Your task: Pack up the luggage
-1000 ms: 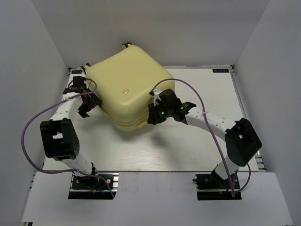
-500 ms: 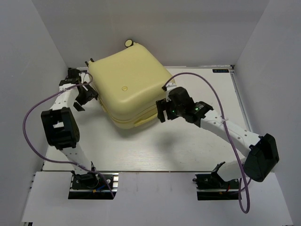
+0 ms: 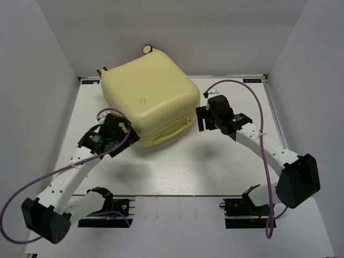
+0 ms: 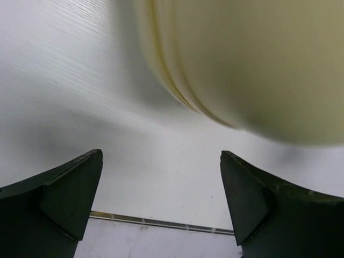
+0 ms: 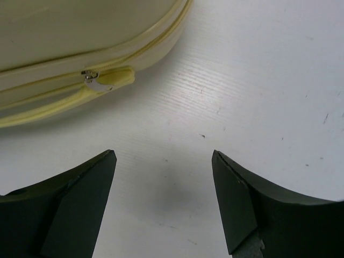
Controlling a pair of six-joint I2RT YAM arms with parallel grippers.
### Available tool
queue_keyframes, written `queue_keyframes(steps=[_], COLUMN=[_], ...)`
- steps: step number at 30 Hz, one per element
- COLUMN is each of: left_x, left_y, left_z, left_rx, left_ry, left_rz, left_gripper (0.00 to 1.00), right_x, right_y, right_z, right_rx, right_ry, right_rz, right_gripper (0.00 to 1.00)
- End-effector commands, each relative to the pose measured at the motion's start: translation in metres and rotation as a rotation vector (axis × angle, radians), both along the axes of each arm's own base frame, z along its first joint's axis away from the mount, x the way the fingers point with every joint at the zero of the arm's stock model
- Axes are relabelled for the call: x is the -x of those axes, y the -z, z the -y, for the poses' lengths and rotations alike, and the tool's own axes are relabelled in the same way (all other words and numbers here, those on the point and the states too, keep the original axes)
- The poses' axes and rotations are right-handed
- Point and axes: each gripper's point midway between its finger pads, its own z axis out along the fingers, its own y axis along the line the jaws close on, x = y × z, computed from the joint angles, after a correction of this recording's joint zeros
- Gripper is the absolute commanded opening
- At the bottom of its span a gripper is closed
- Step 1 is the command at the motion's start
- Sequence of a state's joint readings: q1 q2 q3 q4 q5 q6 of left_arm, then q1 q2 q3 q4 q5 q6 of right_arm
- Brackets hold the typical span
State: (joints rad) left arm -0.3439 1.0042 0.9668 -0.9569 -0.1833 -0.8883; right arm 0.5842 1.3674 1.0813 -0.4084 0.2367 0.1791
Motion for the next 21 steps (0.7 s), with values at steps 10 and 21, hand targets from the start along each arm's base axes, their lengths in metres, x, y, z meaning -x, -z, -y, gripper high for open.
queue_keyframes(steps=[10, 21], left_x=[-0.006, 0.014], left_y=[0.027, 0.072], left_z=[0.126, 0.053], left_rx=[-0.065, -0.224], left_ry=[0.020, -0.190], left_rz=[0.020, -0.105], left_gripper=[0.95, 0.60], right_x=[-0.047, -0.175], right_y=[-0.026, -0.021], right_z=[0.038, 0.025], right_rx=[-0.095, -0.167], right_ry=[0.134, -0.033], right_rz=[0.190, 0.220], right_gripper=[0.78, 0.74])
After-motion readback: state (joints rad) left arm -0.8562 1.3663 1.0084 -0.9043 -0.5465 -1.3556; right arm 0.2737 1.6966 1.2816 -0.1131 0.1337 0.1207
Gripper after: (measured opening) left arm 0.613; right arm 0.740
